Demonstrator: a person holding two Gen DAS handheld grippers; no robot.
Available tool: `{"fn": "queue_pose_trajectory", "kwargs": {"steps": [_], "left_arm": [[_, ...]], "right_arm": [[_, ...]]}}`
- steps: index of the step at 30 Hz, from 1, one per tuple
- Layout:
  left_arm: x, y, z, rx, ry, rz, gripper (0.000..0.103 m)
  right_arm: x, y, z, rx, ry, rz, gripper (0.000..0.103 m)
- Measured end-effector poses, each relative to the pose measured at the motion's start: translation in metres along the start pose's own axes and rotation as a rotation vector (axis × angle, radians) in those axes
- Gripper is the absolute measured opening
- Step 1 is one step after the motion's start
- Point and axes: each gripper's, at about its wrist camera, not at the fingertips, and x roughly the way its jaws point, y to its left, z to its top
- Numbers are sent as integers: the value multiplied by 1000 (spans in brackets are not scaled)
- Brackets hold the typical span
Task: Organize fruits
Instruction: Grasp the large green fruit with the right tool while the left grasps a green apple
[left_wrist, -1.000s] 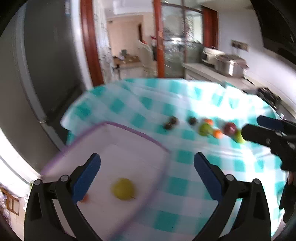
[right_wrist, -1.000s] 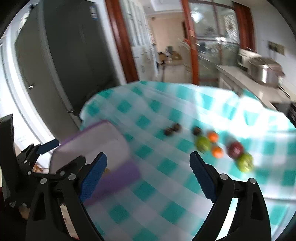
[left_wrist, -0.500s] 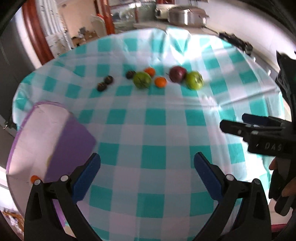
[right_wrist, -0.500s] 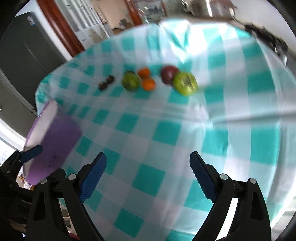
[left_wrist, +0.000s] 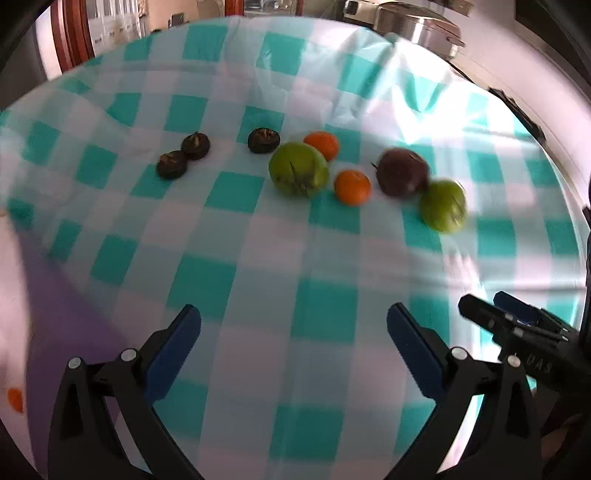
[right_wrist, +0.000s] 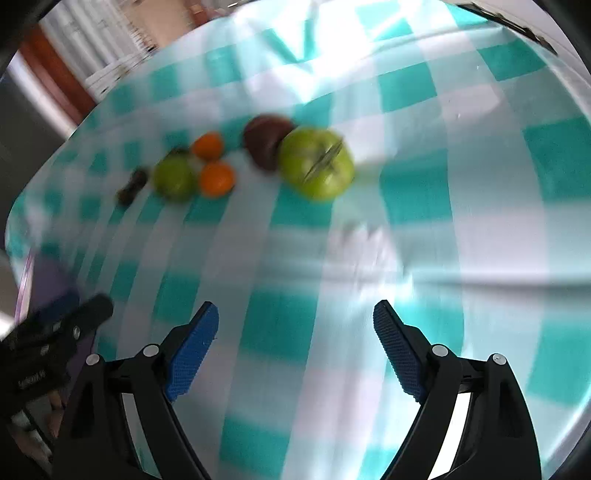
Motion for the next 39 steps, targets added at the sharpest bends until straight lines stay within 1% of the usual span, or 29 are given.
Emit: {"fn": "queue_pose_trajectory", "kwargs": {"steps": [2, 4, 6, 8, 10, 12, 13, 14, 15, 16, 19, 22, 24, 26, 28, 29, 31, 33, 34, 35, 36, 39], "left_arm": [[20, 7, 18, -25, 2, -17, 101], [38, 14, 32, -50, 10, -19, 101], [54, 21, 43, -80, 25, -16, 101], [65, 28, 53, -106, 35, -30, 101], [71, 31, 59, -106, 34, -39, 101], [79, 32, 64, -99, 39, -45, 101], [81, 33, 66, -102, 39, -49, 101], [85, 35, 68, -108, 38, -55, 101], [88, 36, 72, -118, 36, -64, 101], [90, 37, 75, -122, 34, -69, 101], [98, 34, 85, -129, 25, -80, 101], [106, 33, 98, -140, 8, -102, 101], [112, 30, 108, -138, -8, -112, 101], [120, 29, 117, -144, -3, -123, 101], [129, 31, 123, -157, 8, -121, 102], [131, 30, 127, -145, -10, -106, 101], [135, 23, 130, -100, -14, -77, 101], [135, 17, 128, -49, -33, -64, 95], [132, 14, 126, -18, -50, -105, 78], [129, 9, 123, 5, -50, -148, 64], [127, 4, 122, 36, -39, -150, 64], [120, 11, 115, 11, -19, -163, 63]], "right_arm": [[14, -3, 17, 36, -3, 1, 83], [32, -1, 34, 17, 3, -40, 83], [49, 5, 50, -28, 14, -79, 83], [64, 10, 66, -69, 15, -127, 83], [75, 13, 76, -93, 16, -138, 83], [84, 21, 84, -145, 17, -159, 83], [88, 24, 87, -162, 20, -180, 82], [90, 27, 89, -171, 19, -198, 77], [91, 28, 91, -178, 13, -219, 68], [91, 28, 93, -176, 6, -235, 65], [88, 27, 90, -166, 4, -221, 64], [85, 33, 80, -193, -8, -243, 64], [84, 30, 79, -174, -9, -244, 64], [84, 28, 80, -144, -7, -238, 64], [82, 26, 80, -124, -3, -232, 64], [83, 23, 83, -116, 0, -228, 65], [85, 19, 87, -97, 1, -221, 65], [87, 17, 90, -84, 0, -221, 65], [87, 16, 90, -85, 1, -225, 65], [87, 16, 91, -90, 3, -231, 64], [87, 17, 91, -92, 6, -237, 64], [78, 25, 79, -76, 3, -218, 64]]}}
